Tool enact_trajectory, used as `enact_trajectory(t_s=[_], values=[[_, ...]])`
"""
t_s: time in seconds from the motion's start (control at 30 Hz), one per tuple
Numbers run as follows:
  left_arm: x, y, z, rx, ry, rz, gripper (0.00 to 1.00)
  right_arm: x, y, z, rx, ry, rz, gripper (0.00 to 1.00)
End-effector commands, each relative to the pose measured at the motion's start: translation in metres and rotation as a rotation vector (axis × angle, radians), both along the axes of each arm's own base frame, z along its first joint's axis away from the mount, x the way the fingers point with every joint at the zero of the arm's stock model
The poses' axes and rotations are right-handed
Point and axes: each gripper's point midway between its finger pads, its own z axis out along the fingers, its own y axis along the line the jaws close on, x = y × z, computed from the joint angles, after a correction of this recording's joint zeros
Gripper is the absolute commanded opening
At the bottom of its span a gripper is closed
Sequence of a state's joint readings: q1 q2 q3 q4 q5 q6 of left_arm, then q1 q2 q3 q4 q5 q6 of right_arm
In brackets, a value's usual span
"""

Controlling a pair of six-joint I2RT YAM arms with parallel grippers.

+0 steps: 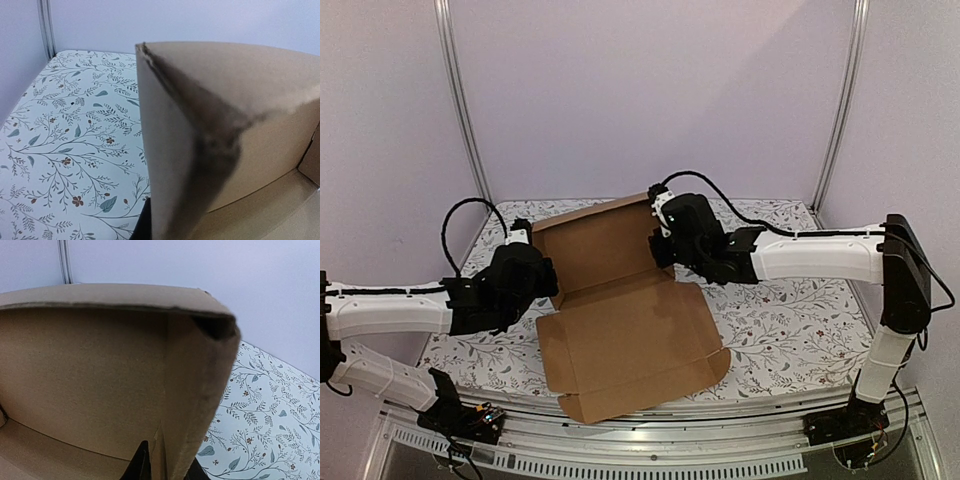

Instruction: Fold the paper box

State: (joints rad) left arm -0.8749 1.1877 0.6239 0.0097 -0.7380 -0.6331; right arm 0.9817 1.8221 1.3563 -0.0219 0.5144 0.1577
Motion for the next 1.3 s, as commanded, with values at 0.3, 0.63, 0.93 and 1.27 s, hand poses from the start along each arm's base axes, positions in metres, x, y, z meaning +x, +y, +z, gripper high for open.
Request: enact_trajectory(t_s=[0.3,0.63,0.93,1.27], values=[[-0.011,-0.045,0.025,-0.101,-0.028,-0.148,0.00,0.005,0.024,-0.005,0.058,-0.025,0.014,0.25],[-0.017,-0.050,0.036,-0.125,-0.044,-0.168,0.00,0.009,0.017,-0.009,0.053,-0.058,-0.017,0.00],[-0.016,-0.054,0.033,-0.104,-0.035,-0.174,0.00,0.011,0.014,0.006,0.079,-0.088,-0.041,0.26],[-0.016,-0.055,0.032,-0.093,-0.034,-0.173,0.00,0.010,0.006,0.042,0.093,-0.156,-0.047,0.19]])
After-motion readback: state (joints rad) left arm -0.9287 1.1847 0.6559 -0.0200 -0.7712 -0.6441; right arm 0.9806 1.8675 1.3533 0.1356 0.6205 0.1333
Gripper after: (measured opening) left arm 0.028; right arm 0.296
